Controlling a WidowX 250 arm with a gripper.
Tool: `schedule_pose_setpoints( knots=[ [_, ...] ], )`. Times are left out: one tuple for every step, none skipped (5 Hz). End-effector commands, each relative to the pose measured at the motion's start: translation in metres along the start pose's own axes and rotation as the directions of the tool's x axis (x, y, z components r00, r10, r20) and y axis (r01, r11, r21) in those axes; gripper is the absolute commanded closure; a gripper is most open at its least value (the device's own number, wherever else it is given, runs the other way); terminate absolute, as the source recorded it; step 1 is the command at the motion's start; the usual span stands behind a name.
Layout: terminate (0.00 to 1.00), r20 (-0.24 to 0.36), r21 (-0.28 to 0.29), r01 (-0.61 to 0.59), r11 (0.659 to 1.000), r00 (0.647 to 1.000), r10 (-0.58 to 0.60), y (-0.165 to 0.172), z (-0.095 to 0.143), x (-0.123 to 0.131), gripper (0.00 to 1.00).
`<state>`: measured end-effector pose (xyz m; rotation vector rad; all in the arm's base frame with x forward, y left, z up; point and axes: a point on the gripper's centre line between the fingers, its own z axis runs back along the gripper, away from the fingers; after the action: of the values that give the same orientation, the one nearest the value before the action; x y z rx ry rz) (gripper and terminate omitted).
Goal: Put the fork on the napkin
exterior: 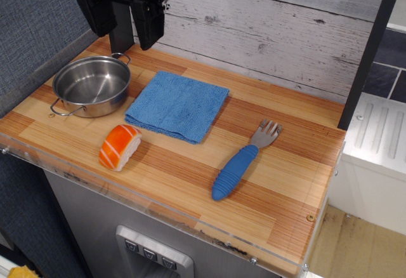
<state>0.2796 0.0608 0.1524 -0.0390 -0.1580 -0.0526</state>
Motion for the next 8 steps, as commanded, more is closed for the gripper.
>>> schedule_pose_setpoints(
  knots=[
    [0.00,0.000,0.000,0.000,1.000,1.000,0.000,0.000,0.000,0.000,0.00],
    [0.00,-0.018,0.009,-0.019,1.000,1.000,0.019,-0.039,-0.025,0.003,0.00],
    [0.00,-0.015,0.012,-0.033,0.999,0.999,0.033,-0.066,-0.048,0.003,0.00],
    [0.00,-0.041,0.033,-0.006,0.999,0.999,0.007,-0.088,-0.078,0.002,0.00],
    [0.00,-0.066,0.075,0.056,0.996,0.997,-0.051,-0.095,-0.102,0.002,0.00],
    [0.00,-0.098,0.073,0.110,0.991,0.990,-0.102,-0.106,-0.122,0.003,0.00],
    [0.00,-0.117,0.047,0.128,0.991,0.986,-0.122,-0.115,-0.138,0.002,0.00],
    [0.00,-0.125,0.005,0.140,0.990,0.982,-0.138,-0.127,-0.149,0.001,0.00]
  ],
)
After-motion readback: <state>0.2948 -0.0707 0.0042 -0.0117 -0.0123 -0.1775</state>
